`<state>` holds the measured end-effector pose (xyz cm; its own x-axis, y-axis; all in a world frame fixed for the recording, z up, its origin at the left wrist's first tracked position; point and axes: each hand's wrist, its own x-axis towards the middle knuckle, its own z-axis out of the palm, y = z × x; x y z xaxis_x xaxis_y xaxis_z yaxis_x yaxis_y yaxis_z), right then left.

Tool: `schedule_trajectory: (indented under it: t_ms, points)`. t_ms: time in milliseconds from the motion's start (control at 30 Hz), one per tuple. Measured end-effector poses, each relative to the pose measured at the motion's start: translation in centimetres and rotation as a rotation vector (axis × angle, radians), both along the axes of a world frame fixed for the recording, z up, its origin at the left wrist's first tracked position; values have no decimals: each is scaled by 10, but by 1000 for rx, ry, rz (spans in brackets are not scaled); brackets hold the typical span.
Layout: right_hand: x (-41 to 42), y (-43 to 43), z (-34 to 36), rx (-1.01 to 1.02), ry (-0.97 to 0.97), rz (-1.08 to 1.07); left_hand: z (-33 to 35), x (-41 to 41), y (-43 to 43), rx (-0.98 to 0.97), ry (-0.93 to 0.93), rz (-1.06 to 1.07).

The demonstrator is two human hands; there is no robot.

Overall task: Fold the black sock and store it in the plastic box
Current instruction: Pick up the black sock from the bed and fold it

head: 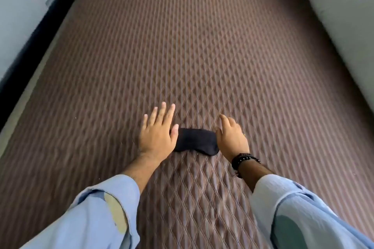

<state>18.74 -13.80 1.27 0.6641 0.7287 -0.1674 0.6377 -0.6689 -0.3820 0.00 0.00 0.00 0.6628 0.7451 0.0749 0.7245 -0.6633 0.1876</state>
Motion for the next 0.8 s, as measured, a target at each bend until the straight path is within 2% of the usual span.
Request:
schedule_trajectory:
  t_ms: [100, 167, 233, 367, 467, 533, 633, 700, 733, 800]
  points:
    - [8, 3, -32, -147, 110, -121, -37, 0, -1, -195, 51, 95]
    - [11, 1, -47, -257, 224, -186, -58, 1, -3, -423, 83, 248]
    - [12, -1, -58, -256, 296, -229, -70, 4, 0, -548, 35, 364]
    - [22, -1, -63, -298, 344, -180, -78, 11, 21, -757, -51, 428]
    - [27, 0, -63, -227, 395, -210, -82, 10, 34, -1003, -210, 520]
    - [27, 0, -62, -183, 420, -210, -81, 5, 39, -1086, -252, 504]
    - [23, -2, -58, -48, 497, -216, -75, -4, 42, -1008, -304, 465]
    - [20, -2, -55, 100, 558, -237, -66, -10, 42, -852, -349, 394]
    - [18, -2, -54, 167, 532, -220, -63, -13, 40, -750, -360, 336]
    - [13, -4, -51, 263, 359, -137, -57, -21, 34, -587, -414, 234]
